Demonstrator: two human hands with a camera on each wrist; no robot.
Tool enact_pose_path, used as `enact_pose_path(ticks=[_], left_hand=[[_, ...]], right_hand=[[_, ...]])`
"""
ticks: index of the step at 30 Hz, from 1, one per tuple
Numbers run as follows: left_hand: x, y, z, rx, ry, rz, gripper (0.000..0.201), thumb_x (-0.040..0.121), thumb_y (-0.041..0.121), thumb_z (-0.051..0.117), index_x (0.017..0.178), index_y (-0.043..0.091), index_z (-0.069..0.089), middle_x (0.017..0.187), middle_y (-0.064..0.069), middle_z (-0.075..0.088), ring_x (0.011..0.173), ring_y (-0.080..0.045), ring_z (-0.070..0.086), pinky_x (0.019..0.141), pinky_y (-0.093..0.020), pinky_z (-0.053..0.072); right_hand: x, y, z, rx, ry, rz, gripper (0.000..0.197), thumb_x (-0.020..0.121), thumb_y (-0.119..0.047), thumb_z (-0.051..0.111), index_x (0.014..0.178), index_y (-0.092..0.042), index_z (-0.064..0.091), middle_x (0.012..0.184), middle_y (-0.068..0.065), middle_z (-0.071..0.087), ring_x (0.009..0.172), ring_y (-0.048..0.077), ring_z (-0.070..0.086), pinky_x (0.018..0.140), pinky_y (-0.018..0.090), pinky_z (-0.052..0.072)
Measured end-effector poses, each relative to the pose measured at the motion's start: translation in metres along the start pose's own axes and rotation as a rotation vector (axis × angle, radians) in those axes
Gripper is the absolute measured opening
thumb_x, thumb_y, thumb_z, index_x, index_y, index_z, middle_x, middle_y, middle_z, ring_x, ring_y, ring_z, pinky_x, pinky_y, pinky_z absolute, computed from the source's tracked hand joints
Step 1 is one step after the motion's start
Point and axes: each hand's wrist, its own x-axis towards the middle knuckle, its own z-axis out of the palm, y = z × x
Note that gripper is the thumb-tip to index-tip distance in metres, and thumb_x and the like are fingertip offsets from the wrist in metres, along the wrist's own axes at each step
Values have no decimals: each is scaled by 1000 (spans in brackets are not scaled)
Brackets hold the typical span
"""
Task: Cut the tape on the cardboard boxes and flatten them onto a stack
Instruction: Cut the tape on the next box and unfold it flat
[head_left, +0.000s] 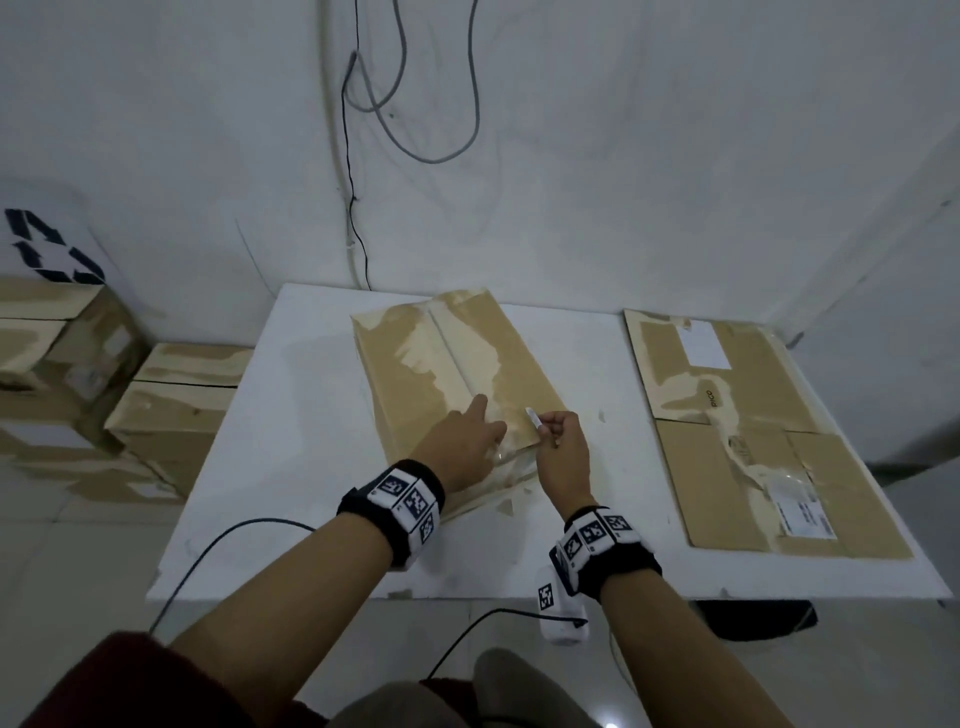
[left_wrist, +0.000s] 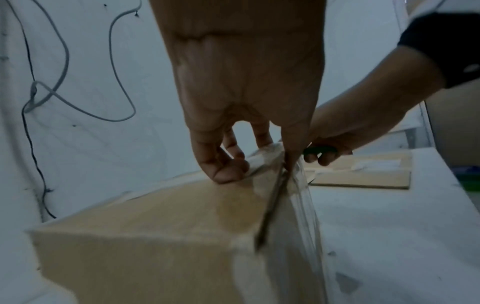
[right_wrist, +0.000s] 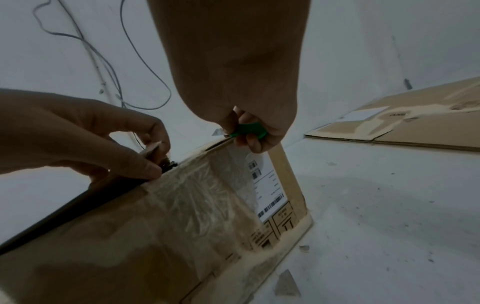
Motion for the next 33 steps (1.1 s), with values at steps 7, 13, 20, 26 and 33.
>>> enact_pose_path(ticks=[7, 13, 20, 26, 33], left_hand=[[-13, 35, 23, 208, 107, -315, 32, 86, 6, 52, 116, 18, 55, 146, -24, 29, 90, -30, 53, 70, -34, 44], [7, 76, 7, -13, 6, -648, 23, 89, -1, 46, 100, 5, 65, 154, -33, -9, 117, -37, 44, 74, -36, 53], [22, 48, -25, -796, -50, -867, 36, 90, 16, 50, 119, -4, 54, 154, -30, 4, 144, -41, 2, 116, -41, 17], [12, 40, 2, -1279, 361, -971, 98, 75, 16, 70, 152, 9, 11, 157, -13, 18, 140, -34, 22, 111, -48, 30], [7, 43, 15, -1474, 430, -893, 122, 43, 42, 64, 153, 32, 12, 159, -2, 13, 142, -29, 20, 112, -52, 26]], right_hand=[[0, 3, -2, 31, -76, -63, 3, 100, -14, 54, 102, -12, 56, 97, 1, 62, 89, 11, 60, 68, 14, 45], [3, 4, -6, 102, -140, -83, 6, 98, -18, 59, 97, -13, 57, 95, 2, 63, 89, 13, 61, 70, 15, 47], [6, 7, -14, 167, -241, -100, 13, 98, -28, 59, 99, -15, 55, 97, 7, 62, 85, 23, 61, 70, 36, 53], [3, 14, -22, 166, -301, -166, 6, 101, -29, 53, 103, -23, 54, 103, 5, 57, 72, 28, 60, 63, 38, 54], [1, 9, -28, 49, -361, -209, 26, 89, -54, 59, 100, -31, 56, 110, -8, 45, 89, 29, 56, 78, 43, 54]])
